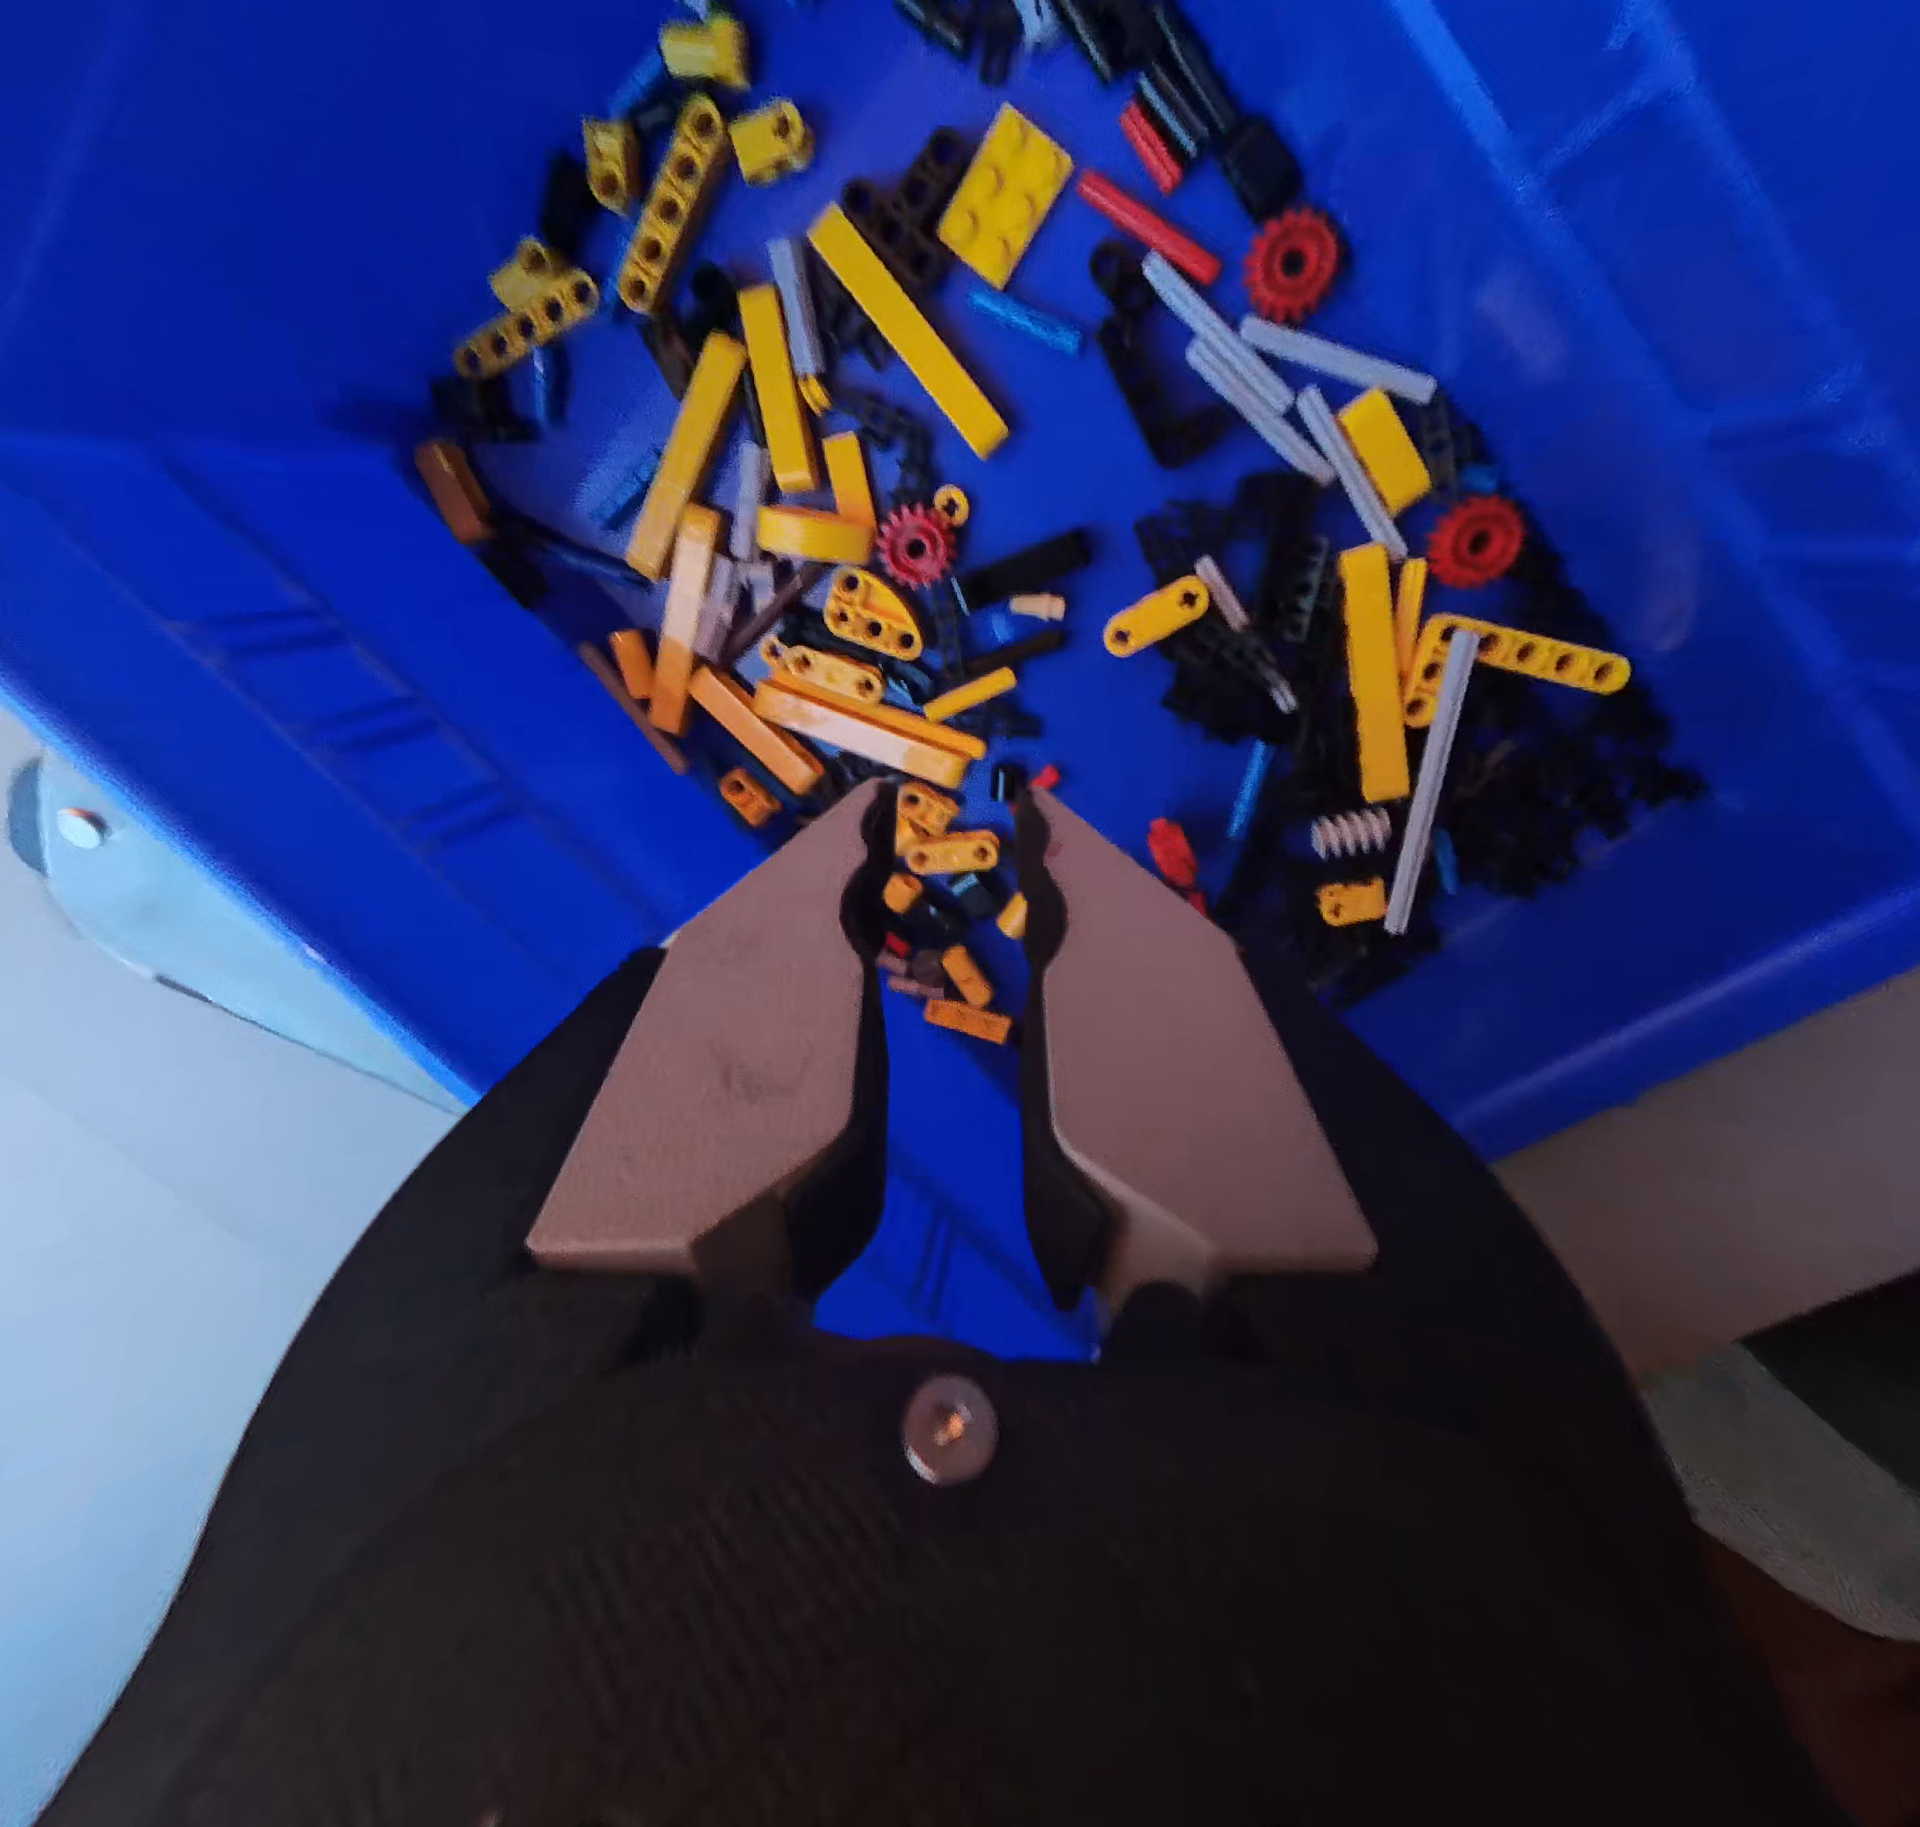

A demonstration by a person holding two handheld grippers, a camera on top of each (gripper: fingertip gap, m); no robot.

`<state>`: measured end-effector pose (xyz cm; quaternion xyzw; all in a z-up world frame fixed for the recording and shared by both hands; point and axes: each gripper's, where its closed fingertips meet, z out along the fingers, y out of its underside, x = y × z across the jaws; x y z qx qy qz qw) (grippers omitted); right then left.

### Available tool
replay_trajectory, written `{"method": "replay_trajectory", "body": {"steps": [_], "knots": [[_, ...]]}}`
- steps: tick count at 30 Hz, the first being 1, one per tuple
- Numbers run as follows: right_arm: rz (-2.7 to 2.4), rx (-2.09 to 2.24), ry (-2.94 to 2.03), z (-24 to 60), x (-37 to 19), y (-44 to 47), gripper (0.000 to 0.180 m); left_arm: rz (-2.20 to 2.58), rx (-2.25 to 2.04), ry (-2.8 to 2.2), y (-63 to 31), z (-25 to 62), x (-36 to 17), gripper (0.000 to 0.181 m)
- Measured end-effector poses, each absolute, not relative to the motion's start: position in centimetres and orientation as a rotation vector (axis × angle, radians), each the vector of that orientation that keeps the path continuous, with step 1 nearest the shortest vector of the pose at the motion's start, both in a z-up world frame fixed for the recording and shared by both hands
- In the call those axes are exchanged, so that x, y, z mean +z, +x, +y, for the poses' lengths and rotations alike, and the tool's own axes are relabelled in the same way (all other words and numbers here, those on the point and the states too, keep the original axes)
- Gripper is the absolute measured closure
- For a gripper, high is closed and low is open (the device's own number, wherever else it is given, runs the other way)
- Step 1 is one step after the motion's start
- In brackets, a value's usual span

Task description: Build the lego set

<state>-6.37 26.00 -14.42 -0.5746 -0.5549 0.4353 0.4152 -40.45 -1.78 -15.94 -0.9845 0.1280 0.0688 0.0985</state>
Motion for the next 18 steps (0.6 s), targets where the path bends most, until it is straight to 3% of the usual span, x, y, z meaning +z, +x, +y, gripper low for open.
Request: {"method": "replay_trajectory", "body": {"steps": [1, 9, 18], "knots": [[-1.395, 1.1, -1.438, 25.9, -14.4, -6.4, 0.146, 0.377, 0.219, -2.941, -40.4, -2.6, -16.4, 0.165], [-1.42, 1.122, -1.41, 25.3, -14.2, -6.3, 0.148, 0.305, 0.173, -3.104, -40.3, -6.9, -19.8, 0.154], [-1.405, 1.134, -1.401, 25.2, -14.0, -6.2, 0.15, 0.252, 0.155, -3.115, -40.7, -6.6, -20.3, 0.162]]}}
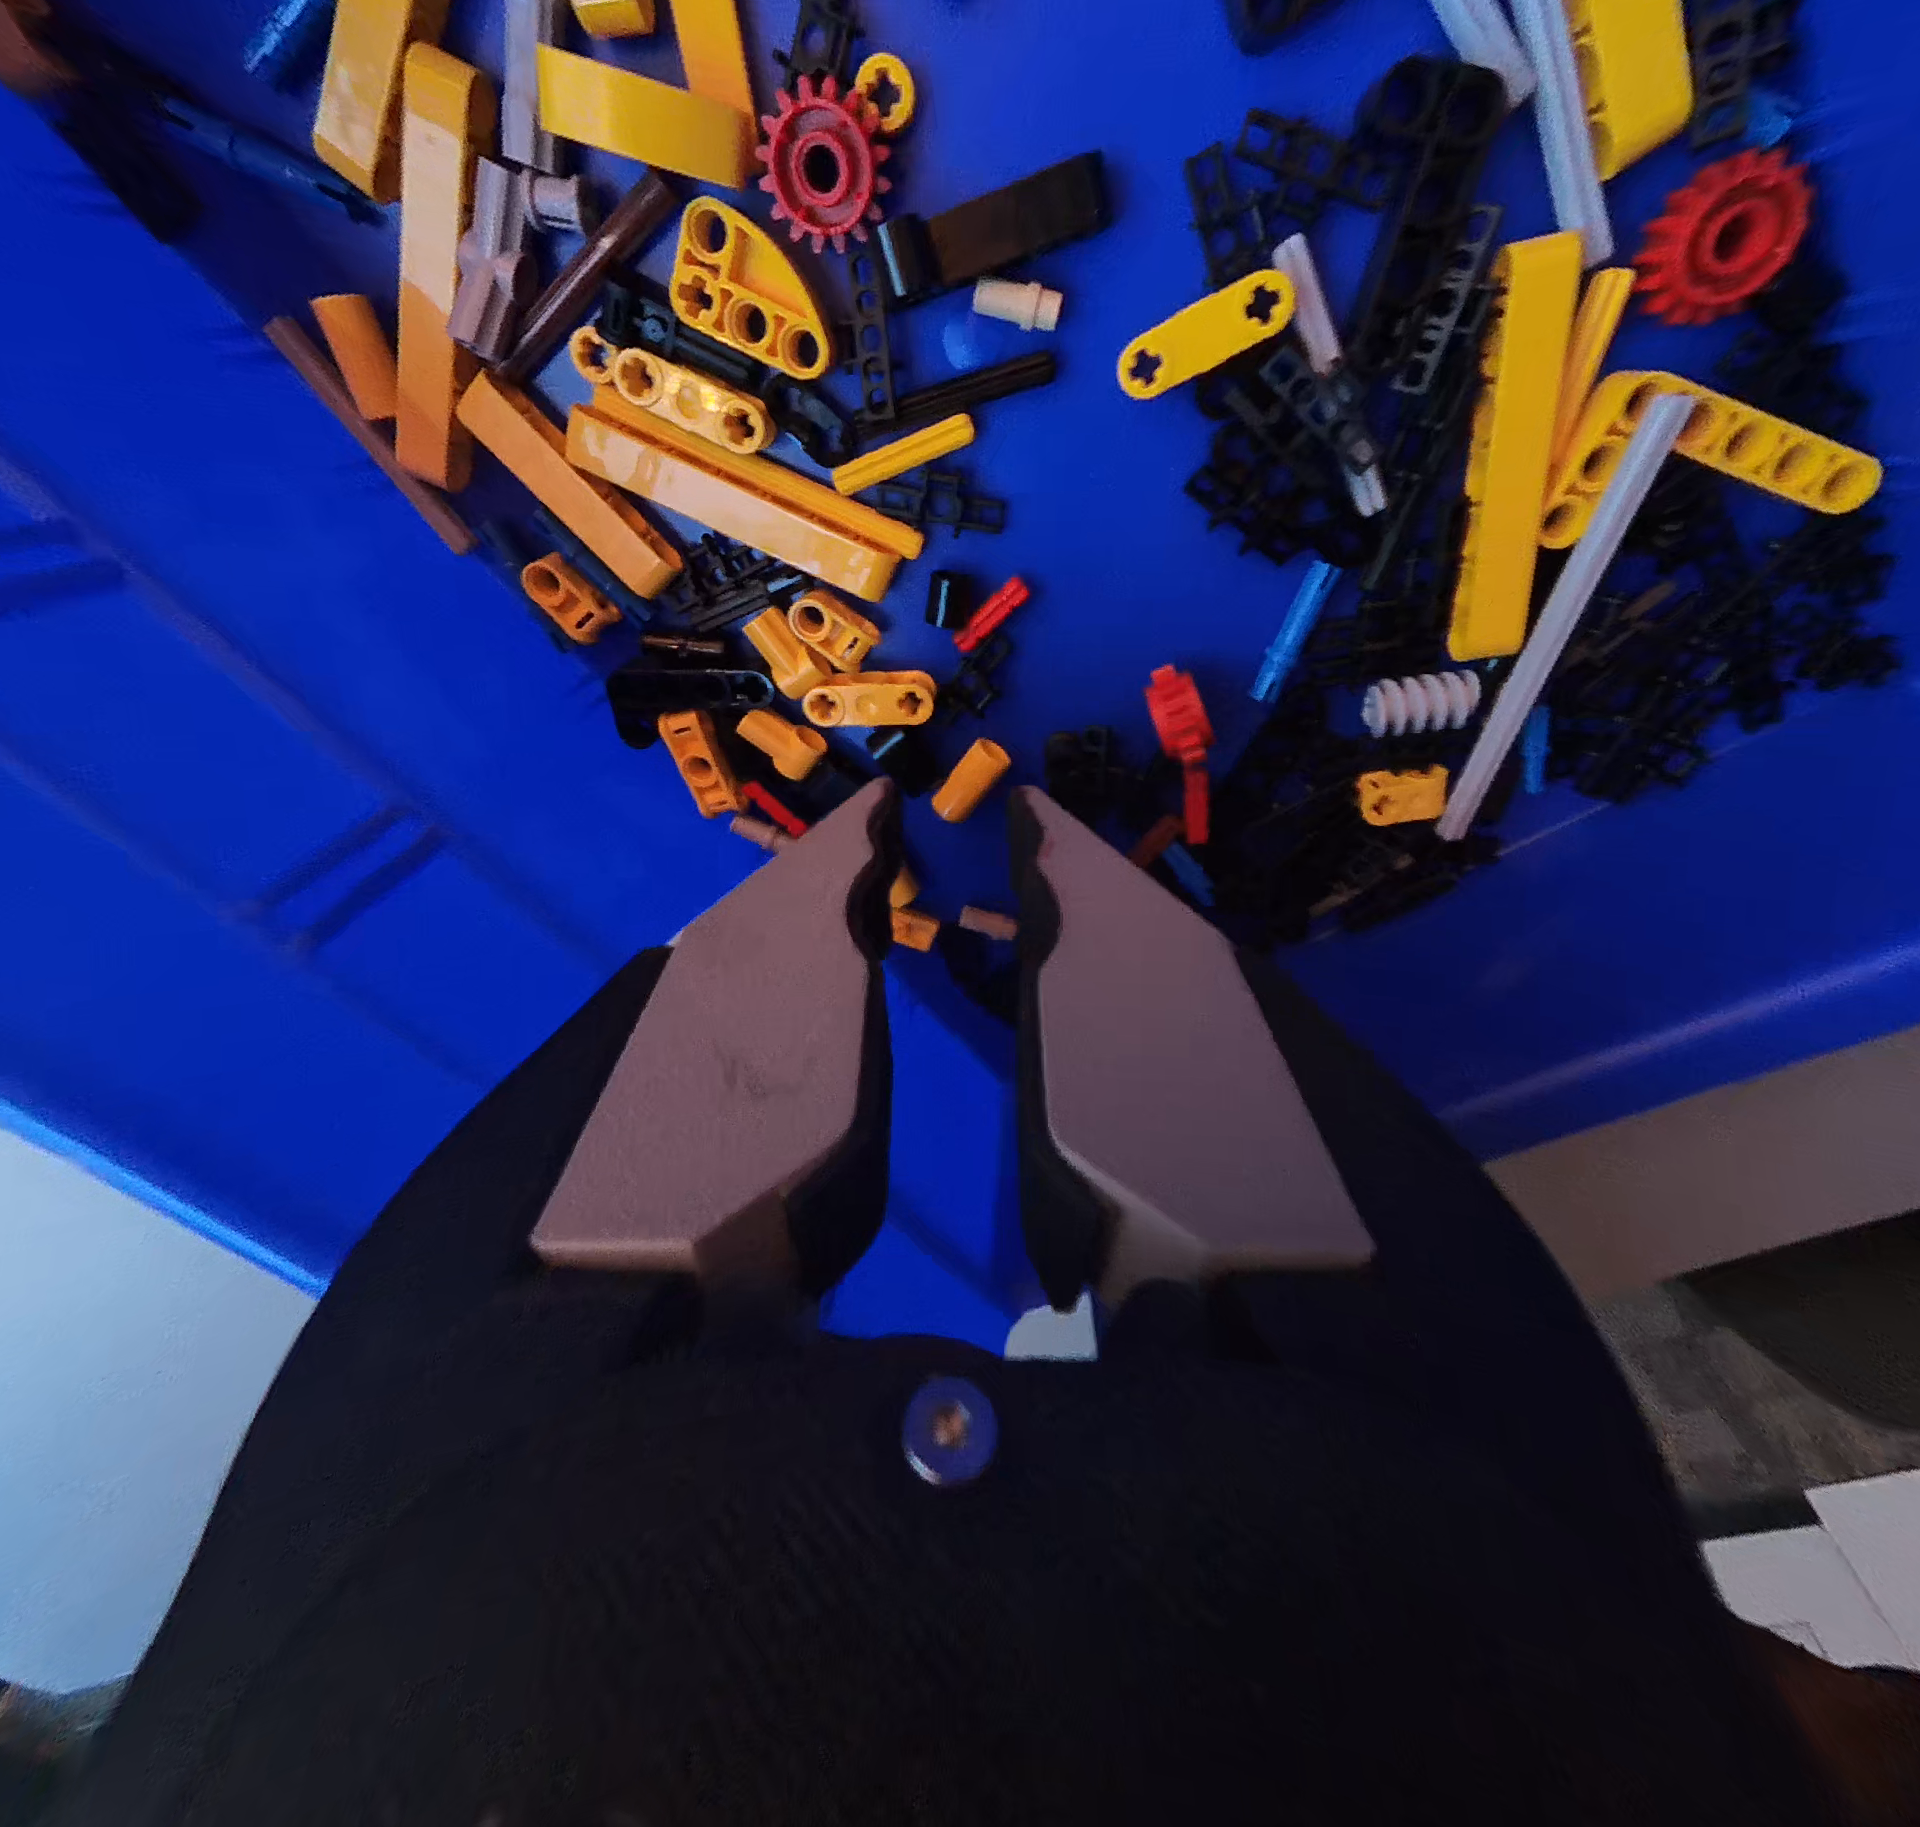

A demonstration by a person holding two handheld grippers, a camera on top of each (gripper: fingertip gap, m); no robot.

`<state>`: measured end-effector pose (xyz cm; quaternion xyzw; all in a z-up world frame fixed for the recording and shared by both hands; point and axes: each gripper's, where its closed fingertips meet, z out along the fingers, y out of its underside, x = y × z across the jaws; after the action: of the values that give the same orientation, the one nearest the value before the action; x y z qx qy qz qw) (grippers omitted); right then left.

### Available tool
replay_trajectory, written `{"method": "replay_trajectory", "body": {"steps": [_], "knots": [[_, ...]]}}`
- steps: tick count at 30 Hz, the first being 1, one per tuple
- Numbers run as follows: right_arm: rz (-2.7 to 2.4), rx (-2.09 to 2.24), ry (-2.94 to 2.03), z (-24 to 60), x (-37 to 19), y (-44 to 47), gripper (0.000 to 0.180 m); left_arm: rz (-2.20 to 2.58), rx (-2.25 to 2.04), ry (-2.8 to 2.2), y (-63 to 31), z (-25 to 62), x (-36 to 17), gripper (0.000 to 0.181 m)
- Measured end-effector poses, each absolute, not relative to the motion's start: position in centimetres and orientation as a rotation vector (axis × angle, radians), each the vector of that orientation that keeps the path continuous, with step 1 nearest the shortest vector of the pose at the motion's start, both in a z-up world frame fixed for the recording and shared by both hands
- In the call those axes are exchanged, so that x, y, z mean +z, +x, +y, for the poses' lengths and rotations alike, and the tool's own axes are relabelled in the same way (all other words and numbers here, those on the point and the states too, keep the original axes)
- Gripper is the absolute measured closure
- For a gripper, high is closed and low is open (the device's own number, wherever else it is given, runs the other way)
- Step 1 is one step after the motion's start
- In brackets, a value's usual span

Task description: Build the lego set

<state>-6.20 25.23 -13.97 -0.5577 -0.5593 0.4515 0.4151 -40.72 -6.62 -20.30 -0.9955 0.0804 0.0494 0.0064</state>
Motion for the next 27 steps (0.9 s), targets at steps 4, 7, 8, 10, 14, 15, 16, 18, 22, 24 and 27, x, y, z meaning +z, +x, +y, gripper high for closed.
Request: {"method": "replay_trajectory", "body": {"steps": [4, 7, 8, 10, 14, 15, 16, 18, 22, 24, 27], "knots": [[-1.407, 1.136, -1.399, 25.2, -14.0, -6.2, 0.15, 0.254, 0.113, -3.099, -40.2, -6.7, -20.1, 0.16], [-1.407, 1.137, -1.4, 25.2, -13.9, -6.2, 0.15, 0.259, 0.086, -3.096, -39.8, -6.7, -20.2, 0.164], [-1.405, 1.138, -1.399, 25.2, -13.9, -6.2, 0.15, 0.266, 0.089, -3.097, -39.8, -6.8, -20.2, 0.164], [-1.403, 1.139, -1.398, 25.2, -13.9, -6.2, 0.15, 0.278, 0.072, -3.097, -39.5, -6.8, -20.2, 0.163], [-1.404, 1.14, -1.397, 25.1, -13.9, -6.2, 0.15, 0.293, 0.032, -3.081, -39.1, -6.5, -20.3, 0.163], [-1.405, 1.14, -1.398, 25.1, -13.9, -6.2, 0.15, 0.277, 0.037, -3.081, -39.3, -6.3, -20.4, 0.163], [-1.405, 1.139, -1.4, 25.2, -13.9, -6.2, 0.15, 0.27, 0.052, -3.096, -39.5, -6.4, -20.6, 0.163], [-1.404, 1.14, -1.401, 25.2, -13.9, -6.2, 0.15, 0.284, 0.075, -3.12, -39.8, -6.4, -20.9, 0.163], [-1.4, 1.141, -1.4, 25.2, -13.9, -6.2, 0.151, 0.297, 0.062, -3.123, -39.8, -6.0, -20.9, 0.168], [-1.4, 1.14, -1.401, 25.2, -13.9, -6.2, 0.151, 0.299, 0.061, -3.119, -39.7, -6.0, -20.9, 0.168], [-1.401, 1.139, -1.406, 25.2, -13.9, -6.2, 0.151, 0.303, 0.058, -3.098, -39.4, -6.1, -20.6, 0.169]]}}
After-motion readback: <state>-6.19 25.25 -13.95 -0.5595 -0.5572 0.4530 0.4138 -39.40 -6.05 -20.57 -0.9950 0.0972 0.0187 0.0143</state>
